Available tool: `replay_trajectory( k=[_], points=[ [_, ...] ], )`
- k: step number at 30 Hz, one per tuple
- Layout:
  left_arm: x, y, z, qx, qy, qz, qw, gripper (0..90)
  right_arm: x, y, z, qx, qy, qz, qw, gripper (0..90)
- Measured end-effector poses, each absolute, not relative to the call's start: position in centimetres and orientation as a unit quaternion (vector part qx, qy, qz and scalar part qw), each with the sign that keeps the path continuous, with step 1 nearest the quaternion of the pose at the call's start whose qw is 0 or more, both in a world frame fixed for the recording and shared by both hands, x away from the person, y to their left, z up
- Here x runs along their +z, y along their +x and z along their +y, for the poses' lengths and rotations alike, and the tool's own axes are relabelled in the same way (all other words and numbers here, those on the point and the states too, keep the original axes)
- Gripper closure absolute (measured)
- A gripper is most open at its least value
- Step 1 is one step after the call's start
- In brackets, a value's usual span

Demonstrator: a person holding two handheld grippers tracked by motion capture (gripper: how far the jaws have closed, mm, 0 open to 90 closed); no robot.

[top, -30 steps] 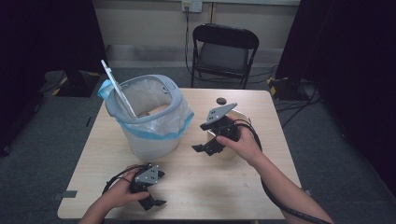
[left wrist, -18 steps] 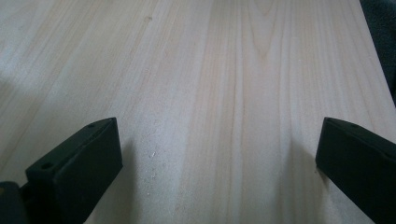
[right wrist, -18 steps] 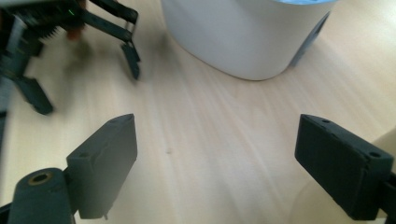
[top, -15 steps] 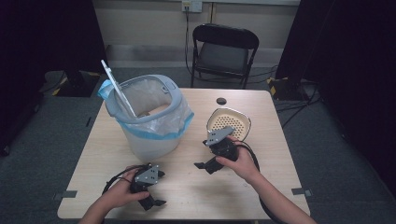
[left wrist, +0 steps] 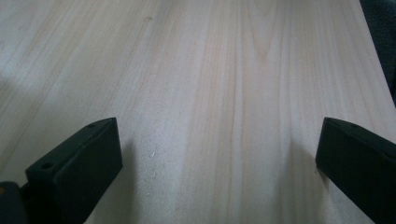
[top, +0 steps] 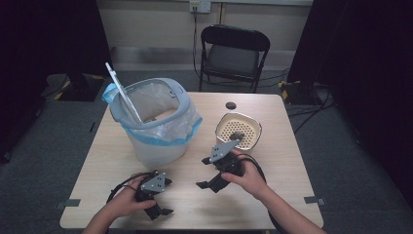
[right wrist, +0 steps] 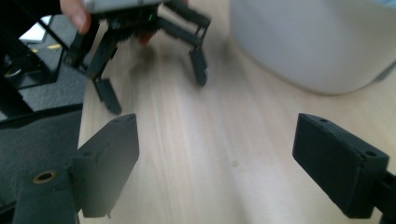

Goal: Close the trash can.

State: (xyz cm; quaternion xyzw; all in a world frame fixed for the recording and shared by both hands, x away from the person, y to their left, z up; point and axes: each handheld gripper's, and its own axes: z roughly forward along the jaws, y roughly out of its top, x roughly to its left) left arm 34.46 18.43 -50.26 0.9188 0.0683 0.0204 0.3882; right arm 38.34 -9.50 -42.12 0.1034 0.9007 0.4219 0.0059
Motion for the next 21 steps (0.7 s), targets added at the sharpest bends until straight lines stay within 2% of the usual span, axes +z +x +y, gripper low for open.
replay_trajectory(
  k=[9, 15, 17, 18, 19, 21],
  points=[
    [-50.2, 34.4, 18.4, 0.023, 0.918, 0.073, 0.388, 0.0, -46.1, 37.5, -9.0, 0.414, 0.11, 0.904, -0.017, 14.1],
    [-50.0, 34.3, 19.0, 0.008, 0.914, 0.103, 0.391, 0.5, -48.6, 36.8, -8.2, 0.391, 0.098, 0.915, -0.023, 14.1],
    [-49.5, 34.4, 19.4, 0.004, 0.914, 0.117, 0.389, 10.1, -49.3, 36.6, -8.1, 0.384, 0.095, 0.918, -0.021, 13.6],
    [-49.1, 34.4, 19.6, -0.003, 0.913, 0.126, 0.389, 20.0, -49.5, 36.4, -8.0, 0.388, 0.089, 0.917, -0.01, 13.8],
    [-48.7, 34.4, 19.9, -0.009, 0.911, 0.134, 0.39, 23.3, -49.7, 36.4, -8.0, 0.392, 0.086, 0.916, -0.004, 13.7],
    [-47.7, 34.4, 20.4, -0.007, 0.903, 0.155, 0.401, 14.2, -49.8, 36.4, -8.0, 0.397, 0.081, 0.914, 0.0, 13.7]
  ],
)
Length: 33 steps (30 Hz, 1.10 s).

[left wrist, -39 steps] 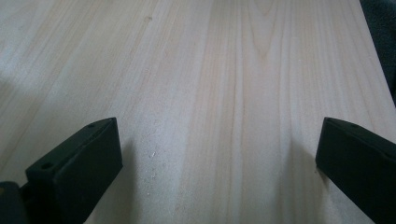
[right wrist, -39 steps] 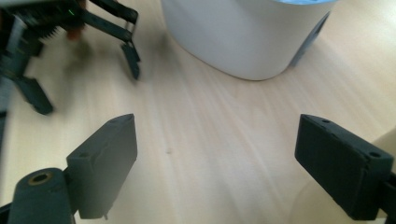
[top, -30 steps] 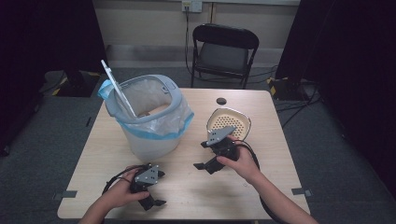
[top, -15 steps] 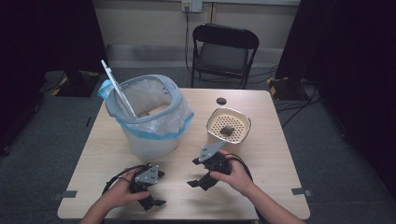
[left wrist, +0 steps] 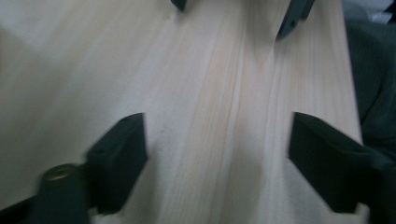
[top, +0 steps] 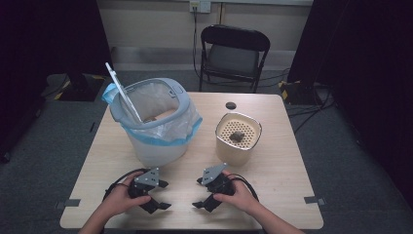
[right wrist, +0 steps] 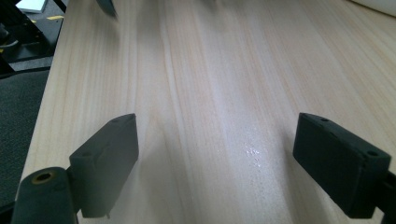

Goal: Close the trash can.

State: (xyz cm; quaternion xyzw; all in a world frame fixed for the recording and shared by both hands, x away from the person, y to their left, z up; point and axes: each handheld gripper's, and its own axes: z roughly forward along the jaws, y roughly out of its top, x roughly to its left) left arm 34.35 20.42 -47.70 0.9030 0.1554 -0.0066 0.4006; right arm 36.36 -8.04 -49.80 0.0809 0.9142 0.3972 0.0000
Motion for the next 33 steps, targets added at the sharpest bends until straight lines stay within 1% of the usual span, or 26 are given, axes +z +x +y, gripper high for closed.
replay_trajectory(
  k=[1, 2, 4, 11, 13, 17, 28, 33],
  points=[
    [-47.0, 34.4, 20.8, -0.004, 0.899, 0.161, 0.407, 17.9, -49.9, 36.4, -8.1, 0.398, 0.079, 0.914, 0.003, 13.7],
    [-46.3, 34.4, 21.2, -0.002, 0.895, 0.168, 0.413, 18.9, -49.9, 36.4, -8.2, 0.402, 0.081, 0.912, 0.006, 13.7],
    [-44.7, 34.1, 22.0, 0.008, 0.889, 0.18, 0.421, 15.5, -50.0, 36.3, -8.3, 0.405, 0.082, 0.911, 0.01, 13.5],
    [-39.1, 33.2, 25.2, 0.035, 0.881, 0.204, 0.426, 15.9, -50.1, 36.2, -8.3, 0.402, 0.07, 0.913, 0.016, 13.4],
    [-37.7, 33.1, 26.0, 0.04, 0.878, 0.211, 0.429, 15.9, -50.1, 36.0, -8.2, 0.398, 0.063, 0.915, 0.024, 12.9],
    [-35.2, 33.0, 27.1, 0.057, 0.871, 0.223, 0.434, 15.9, -50.1, 36.1, -8.2, 0.398, 0.062, 0.915, 0.025, 12.9],
    [-29.9, 33.2, 28.0, 0.064, 0.871, 0.233, 0.428, 15.9, -50.1, 36.1, -8.2, 0.4, 0.061, 0.914, 0.027, 12.8],
    [-27.8, 33.5, 28.0, 0.076, 0.871, 0.236, 0.423, 15.8, -50.1, 36.1, -8.2, 0.398, 0.061, 0.915, 0.025, 12.4]
  ],
)
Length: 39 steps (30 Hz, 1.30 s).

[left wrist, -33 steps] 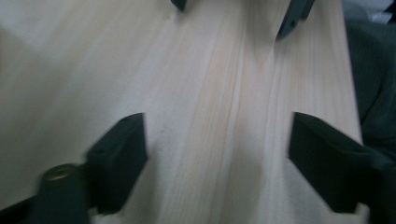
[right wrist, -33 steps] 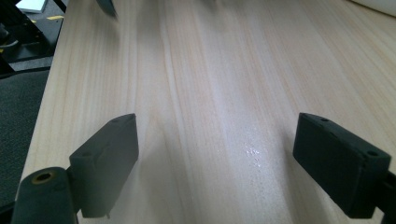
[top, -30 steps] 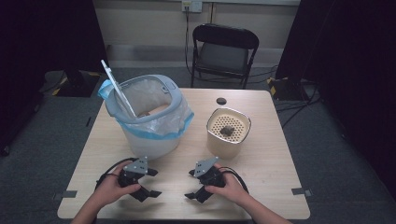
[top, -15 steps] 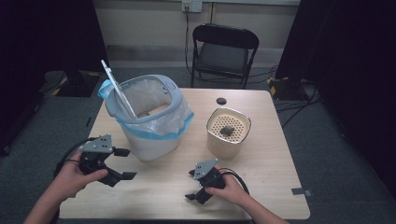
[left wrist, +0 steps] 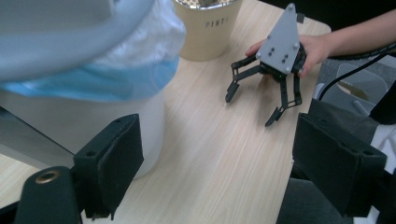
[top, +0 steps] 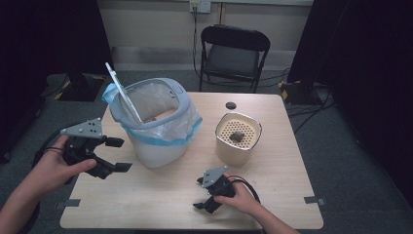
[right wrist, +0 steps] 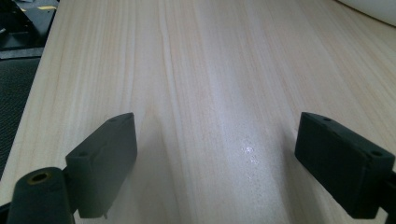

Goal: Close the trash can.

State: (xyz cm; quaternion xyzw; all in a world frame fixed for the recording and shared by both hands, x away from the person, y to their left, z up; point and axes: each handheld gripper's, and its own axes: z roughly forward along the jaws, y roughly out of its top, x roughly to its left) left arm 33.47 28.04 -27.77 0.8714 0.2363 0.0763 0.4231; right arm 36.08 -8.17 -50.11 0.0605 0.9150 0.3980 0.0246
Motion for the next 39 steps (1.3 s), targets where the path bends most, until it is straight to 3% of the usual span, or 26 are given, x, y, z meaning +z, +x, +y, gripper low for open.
replay_trajectory(
  k=[13, 39],
  points=[
    [-24.3, 35.6, 27.6, 0.102, 0.85, 0.247, 0.454, 15.8, -50.1, 36.1, -8.2, 0.398, 0.06, 0.915, 0.024, 12.2],
    [-22.5, 39.7, 22.7, 0.116, 0.857, 0.251, 0.435, 14.9, -50.1, 36.0, -8.2, 0.397, 0.061, 0.916, 0.022, 11.9]
  ],
)
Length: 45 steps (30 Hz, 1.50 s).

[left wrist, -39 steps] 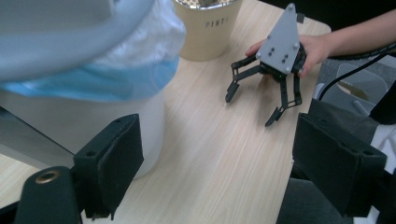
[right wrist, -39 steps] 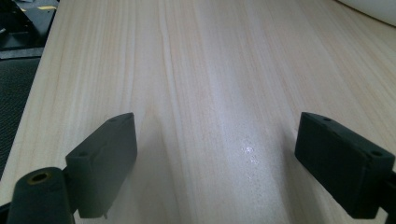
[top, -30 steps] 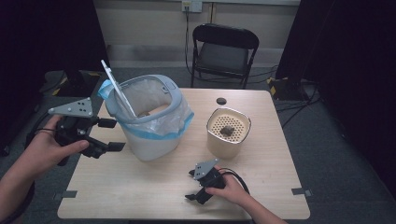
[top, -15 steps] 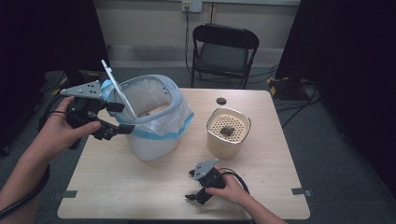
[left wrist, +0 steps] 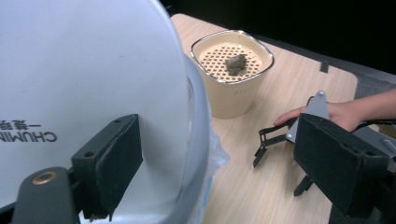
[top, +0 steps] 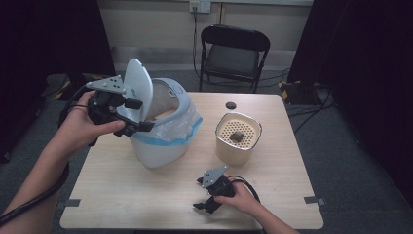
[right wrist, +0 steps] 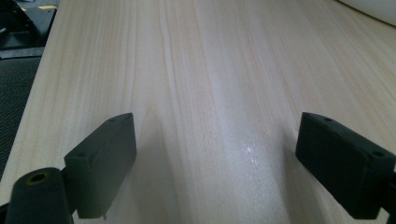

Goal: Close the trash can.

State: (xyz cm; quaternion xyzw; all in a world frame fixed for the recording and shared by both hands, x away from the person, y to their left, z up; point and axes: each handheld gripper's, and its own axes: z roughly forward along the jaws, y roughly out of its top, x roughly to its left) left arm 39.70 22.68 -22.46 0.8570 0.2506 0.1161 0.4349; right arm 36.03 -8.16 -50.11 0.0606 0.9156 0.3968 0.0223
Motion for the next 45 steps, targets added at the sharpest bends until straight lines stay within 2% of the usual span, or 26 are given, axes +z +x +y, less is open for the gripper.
replay_trajectory(
  k=[6, 9, 14, 17, 23, 30, 33, 45],
  points=[
    [-22.5, 41.0, 22.0, 0.12, 0.861, 0.262, 0.42, 18.2, -50.1, 36.0, -8.2, 0.397, 0.059, 0.916, 0.022, 11.9],
    [-22.5, 41.6, 22.2, 0.119, 0.859, 0.27, 0.419, 30.0, -50.1, 36.0, -8.2, 0.397, 0.06, 0.916, 0.022, 11.9],
    [-22.6, 42.4, 22.2, 0.124, 0.847, 0.296, 0.424, 42.8, -50.1, 36.0, -8.2, 0.396, 0.06, 0.916, 0.023, 11.7],
    [-22.8, 42.9, 22.0, 0.126, 0.849, 0.299, 0.417, 47.0, -50.1, 36.0, -8.1, 0.394, 0.055, 0.917, 0.022, 9.1],
    [-23.8, 43.8, 20.6, 0.126, 0.864, 0.303, 0.383, 50.1, -50.1, 36.0, -8.0, 0.393, 0.05, 0.918, 0.022, 7.9],
    [-23.9, 44.5, 19.6, 0.139, 0.862, 0.304, 0.38, 56.3, -50.2, 36.0, -8.0, 0.393, 0.052, 0.918, 0.021, 7.9],
    [-23.8, 44.6, 19.2, 0.149, 0.87, 0.301, 0.362, 56.4, -50.2, 36.0, -8.0, 0.393, 0.052, 0.918, 0.021, 7.9],
    [-23.8, 44.8, 18.9, 0.148, 0.864, 0.32, 0.36, 59.3, -50.1, 36.0, -8.0, 0.393, 0.05, 0.918, 0.022, 7.9]
  ],
)
